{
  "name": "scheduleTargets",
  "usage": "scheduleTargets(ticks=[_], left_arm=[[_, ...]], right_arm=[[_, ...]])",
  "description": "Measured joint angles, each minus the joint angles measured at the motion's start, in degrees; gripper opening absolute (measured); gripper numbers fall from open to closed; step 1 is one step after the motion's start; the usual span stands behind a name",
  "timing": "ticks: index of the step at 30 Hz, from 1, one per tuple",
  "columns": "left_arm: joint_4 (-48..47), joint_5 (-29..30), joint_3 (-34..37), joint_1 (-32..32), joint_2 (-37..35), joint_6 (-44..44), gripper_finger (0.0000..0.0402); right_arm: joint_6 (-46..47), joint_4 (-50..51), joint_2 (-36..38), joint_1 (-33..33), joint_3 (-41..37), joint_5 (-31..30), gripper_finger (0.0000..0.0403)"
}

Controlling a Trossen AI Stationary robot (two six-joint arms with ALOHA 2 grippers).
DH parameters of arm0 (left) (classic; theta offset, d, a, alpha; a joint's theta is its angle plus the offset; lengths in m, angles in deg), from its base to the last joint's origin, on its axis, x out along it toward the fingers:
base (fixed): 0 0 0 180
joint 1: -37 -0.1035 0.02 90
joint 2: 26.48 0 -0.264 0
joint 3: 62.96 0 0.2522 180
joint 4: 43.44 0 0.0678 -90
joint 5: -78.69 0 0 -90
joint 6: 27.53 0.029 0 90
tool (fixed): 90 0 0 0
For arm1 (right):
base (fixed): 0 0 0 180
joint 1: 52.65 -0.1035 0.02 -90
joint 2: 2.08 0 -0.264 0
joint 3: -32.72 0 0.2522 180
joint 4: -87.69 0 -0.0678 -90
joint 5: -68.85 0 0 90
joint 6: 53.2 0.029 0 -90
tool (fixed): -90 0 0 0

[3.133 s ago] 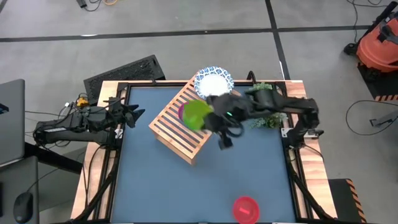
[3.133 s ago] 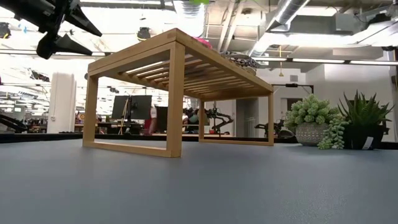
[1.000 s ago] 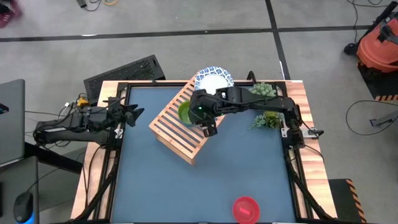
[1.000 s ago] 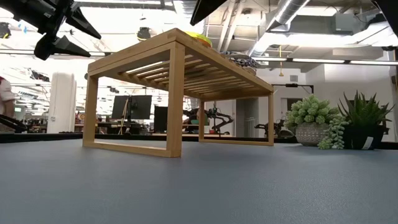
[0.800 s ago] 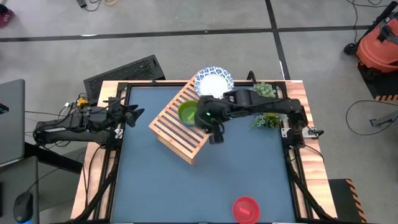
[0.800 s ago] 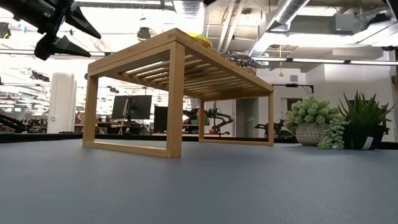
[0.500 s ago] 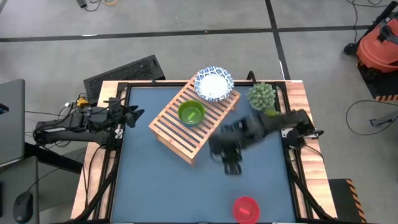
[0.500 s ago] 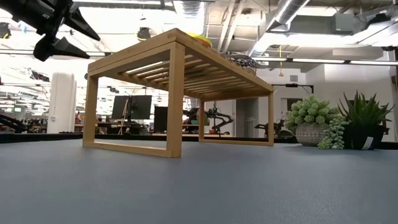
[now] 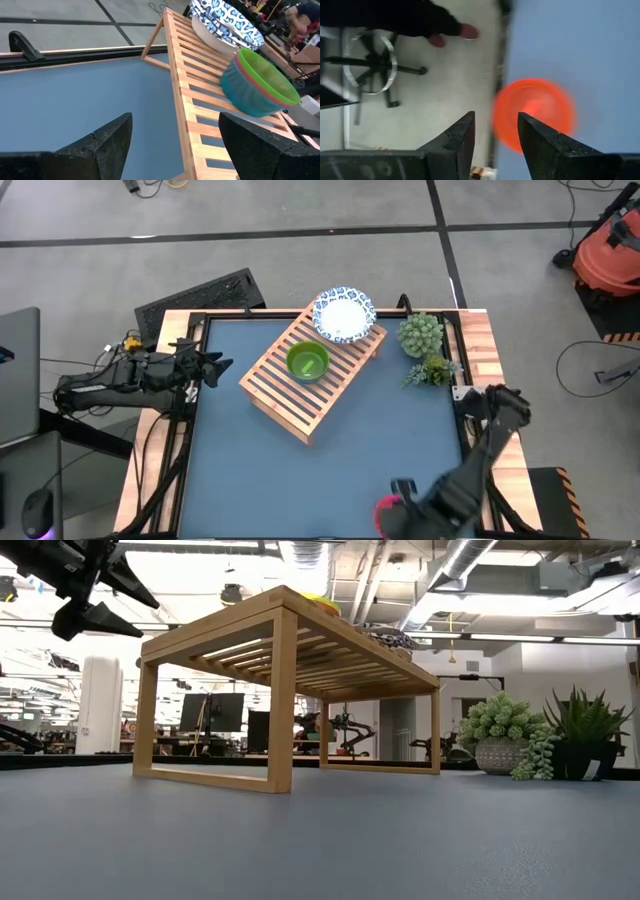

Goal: Place and stack bowls onto a shelf
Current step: Stack the orange bowl on top of the green bowl on the shelf

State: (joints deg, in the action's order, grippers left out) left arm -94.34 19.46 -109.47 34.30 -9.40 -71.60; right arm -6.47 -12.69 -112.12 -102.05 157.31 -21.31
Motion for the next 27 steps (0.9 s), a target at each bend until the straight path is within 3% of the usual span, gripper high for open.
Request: scheduleTargets(ticks=[9,27], left_arm=[[-0.6,0.0,0.0,0.0,0.0,0.0,0.0281],[-2.1,-2.0,0.0,0.0,0.0,0.0,0.0281]], right_arm=[[8.8,-12.8,0.0,-5.6,-12.2,-0.2,0.0173],[5.4,-24.6,0.1,-6.8,-25.9,0.1,0.0172]])
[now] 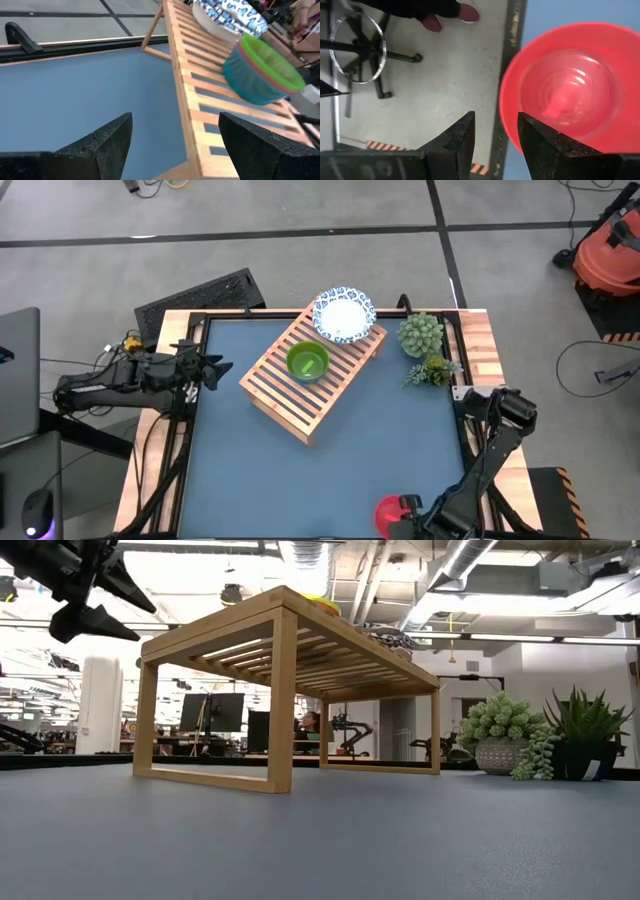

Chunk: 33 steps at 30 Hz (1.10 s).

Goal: Place and stack bowls onto a shelf
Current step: Stack the orange bowl on top of the green bowl on the shelf

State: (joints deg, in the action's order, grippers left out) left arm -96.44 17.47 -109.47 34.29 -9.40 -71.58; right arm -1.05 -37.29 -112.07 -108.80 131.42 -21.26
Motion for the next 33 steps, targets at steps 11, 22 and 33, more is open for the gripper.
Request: scheduleTargets(ticks=[11,22,33], left_arm=[[-2.4,0.0,0.0,0.0,0.0,0.0,0.0281],[-2.5,0.4,0.0,0.0,0.0,0.1,0.0281],[-2.5,0.7,0.0,0.0,0.0,0.0,0.0281]], right_arm=[[-3.6,-4.3,-1.1,0.0,-5.4,0.1,0.0172],[-7.0,-5.0,-2.9,1.7,-6.7,1.6,0.0126],[-6.5,-4.2,-1.5,6.5,-4.2,3.0,0.0022]])
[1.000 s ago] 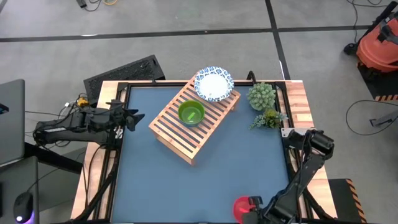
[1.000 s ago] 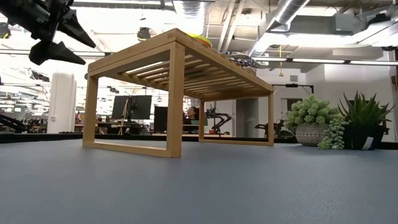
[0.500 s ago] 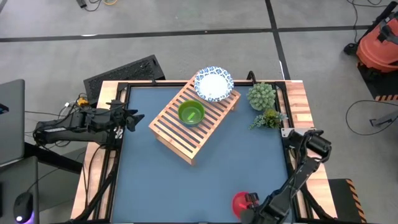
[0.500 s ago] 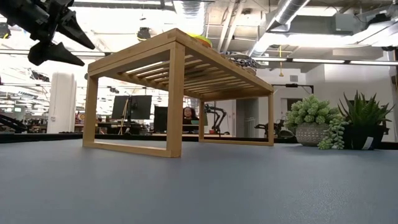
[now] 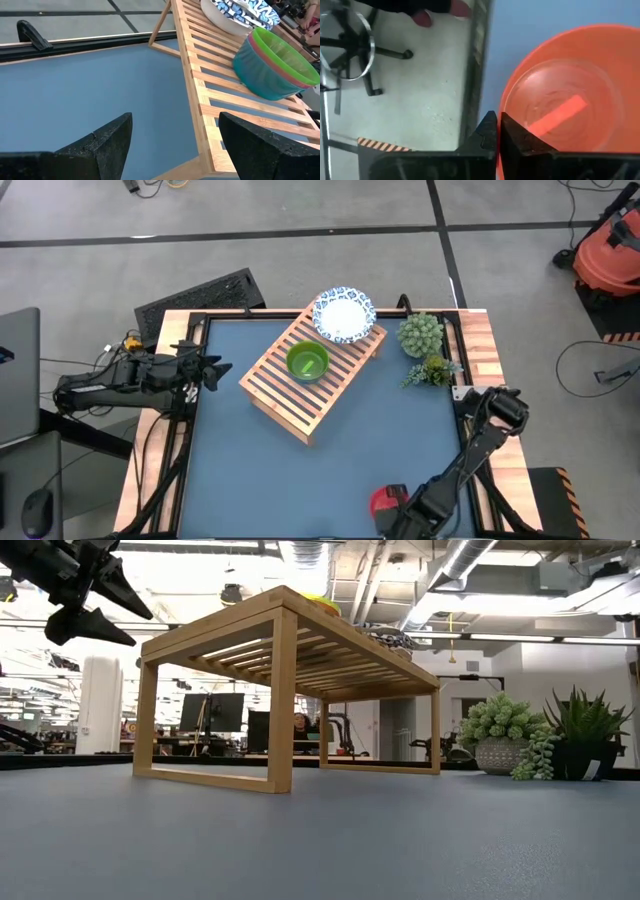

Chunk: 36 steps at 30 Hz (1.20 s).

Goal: Place and stack bowls onto a shelf
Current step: Stack the orange bowl on top of the green bowl on the shelf

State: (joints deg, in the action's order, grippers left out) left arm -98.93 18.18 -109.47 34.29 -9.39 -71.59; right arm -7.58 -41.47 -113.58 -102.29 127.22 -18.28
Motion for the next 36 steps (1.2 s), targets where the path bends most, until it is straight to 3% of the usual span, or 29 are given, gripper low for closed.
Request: scheduleTargets(ticks=[8,13,19,22,29,36], left_arm=[[0.1,0.1,0.0,0.0,0.0,-1.7,0.0281],[0.1,0.1,0.0,0.0,0.0,-2.4,0.0281],[0.1,1.1,0.0,0.0,0.0,-2.6,0.0281],[0.1,2.1,0.0,0.0,0.0,-2.8,0.0281],[0.1,2.3,0.0,0.0,0.0,-3.2,0.0281],[0.0,2.4,0.0,0.0,0.0,-3.3,0.0281]], right_arm=[[-12.9,10.8,4.1,6.1,7.8,-1.5,0.0022],[-21.8,17.9,9.6,11.3,13.2,-9.3,0.0022],[-37.2,17.6,16.2,19.0,18.6,-22.4,0.0022],[-45.2,15.7,17.5,24.7,20.6,-25.2,0.0022],[-60.6,9.8,16.8,38.0,22.7,-22.6,0.0022],[-65.1,2.6,13.6,45.4,22.8,-18.0,0.0022]])
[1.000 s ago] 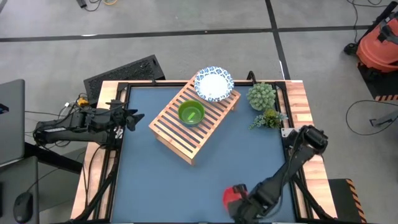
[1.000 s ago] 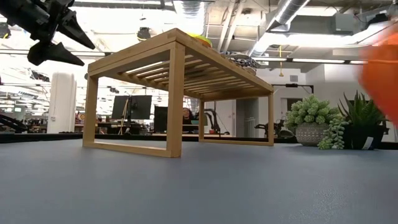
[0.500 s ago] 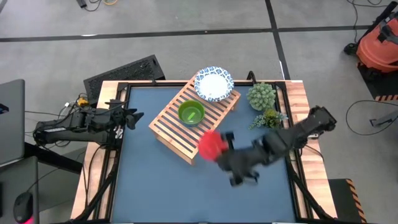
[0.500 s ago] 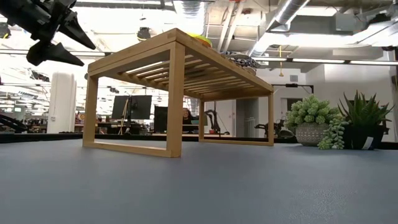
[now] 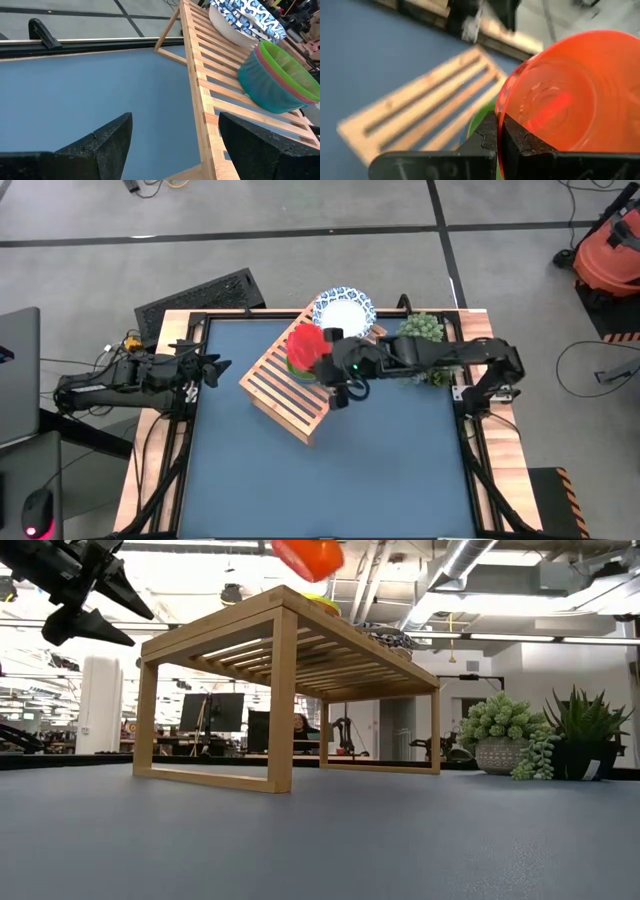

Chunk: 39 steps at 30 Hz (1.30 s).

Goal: Place and stack bowls onto a shelf
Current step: Stack the orange bowl on top of the green bowl on the shelf

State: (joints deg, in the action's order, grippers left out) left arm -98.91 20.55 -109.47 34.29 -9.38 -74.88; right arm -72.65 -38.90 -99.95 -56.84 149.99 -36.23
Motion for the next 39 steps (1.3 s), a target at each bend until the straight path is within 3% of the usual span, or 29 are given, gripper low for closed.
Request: scheduleTargets(ticks=[11,29,39], left_arm=[[-0.1,0.4,0.0,0.0,0.0,0.3,0.0281],[-0.5,2.0,0.0,0.0,0.0,0.2,0.0281],[-0.5,2.1,0.0,0.0,0.0,0.1,0.0281]], right_arm=[[-2.3,6.0,-6.7,1.3,0.0,1.7,0.0022],[-6.6,7.1,-6.9,2.1,3.7,-2.9,0.0037],[-6.6,19.9,-6.9,2.1,8.7,-3.1,0.0023]])
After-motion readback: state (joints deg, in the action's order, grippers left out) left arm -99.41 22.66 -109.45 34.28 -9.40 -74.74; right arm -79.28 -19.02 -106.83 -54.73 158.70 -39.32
